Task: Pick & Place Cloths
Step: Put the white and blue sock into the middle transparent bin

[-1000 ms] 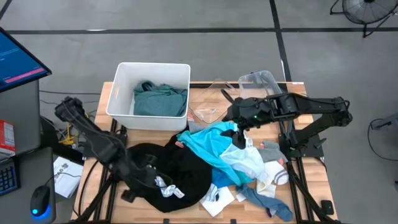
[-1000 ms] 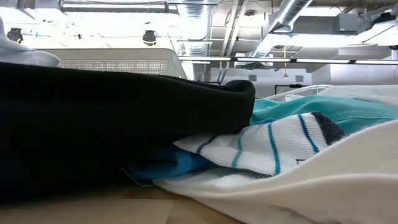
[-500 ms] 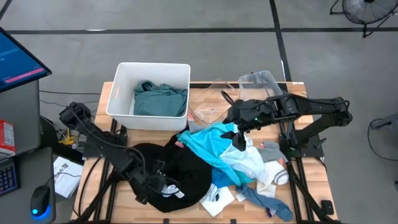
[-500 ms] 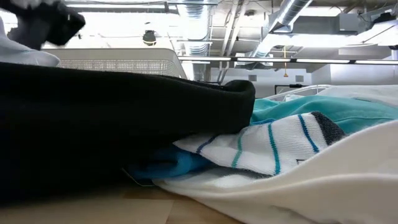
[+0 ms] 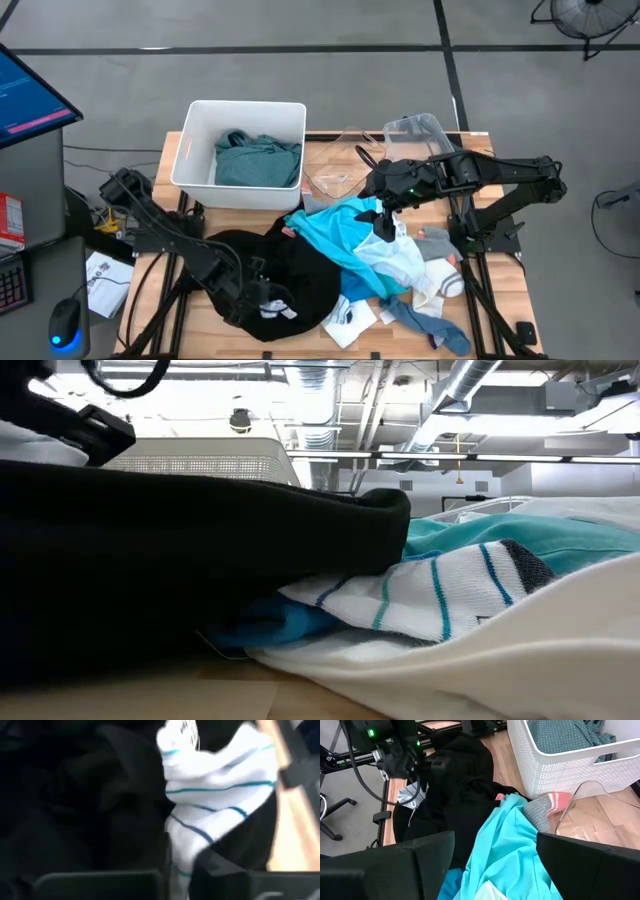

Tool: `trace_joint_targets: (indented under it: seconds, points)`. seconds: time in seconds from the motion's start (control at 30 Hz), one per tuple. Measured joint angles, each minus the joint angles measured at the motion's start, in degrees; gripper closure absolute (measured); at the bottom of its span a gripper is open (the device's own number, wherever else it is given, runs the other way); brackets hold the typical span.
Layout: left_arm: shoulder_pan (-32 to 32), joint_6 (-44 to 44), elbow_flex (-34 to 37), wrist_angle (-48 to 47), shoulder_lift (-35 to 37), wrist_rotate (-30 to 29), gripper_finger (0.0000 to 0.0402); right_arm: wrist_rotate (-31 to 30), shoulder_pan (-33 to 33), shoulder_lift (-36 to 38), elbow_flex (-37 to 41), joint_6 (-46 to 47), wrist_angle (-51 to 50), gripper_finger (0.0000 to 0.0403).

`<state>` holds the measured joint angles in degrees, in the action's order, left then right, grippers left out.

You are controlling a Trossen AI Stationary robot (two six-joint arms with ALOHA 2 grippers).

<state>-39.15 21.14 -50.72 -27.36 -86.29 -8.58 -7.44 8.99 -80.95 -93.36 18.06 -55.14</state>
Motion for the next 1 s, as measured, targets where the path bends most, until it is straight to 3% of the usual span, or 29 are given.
trace_joint_targets:
  seconds: [0.2,0.33,0.53,0.8,1.0]
  points:
    - [3.90,8.29,0.00,0.27,10.72,-0.51,0.0400,-0.11,-0.02,0.00,0.02,-0.61,0.23,0.0127]
    - [7.22,10.79,-0.02,1.24,20.73,-4.27,0.0401,-0.11,0.00,0.00,0.04,-1.38,2.18,0.0127]
    - [13.26,9.37,-0.09,8.11,32.15,-9.07,0.0401,-0.09,-0.07,-0.99,0.02,-4.95,13.23,0.0127]
    - [22.99,5.83,-0.09,14.50,34.26,-9.47,0.0401,0.09,-0.07,-8.57,0.02,-13.57,30.26,0.0127]
    - [28.92,5.34,-0.11,17.39,32.59,-8.84,0.0401,0.32,-0.27,-14.08,0.17,-14.19,36.14,0.0127]
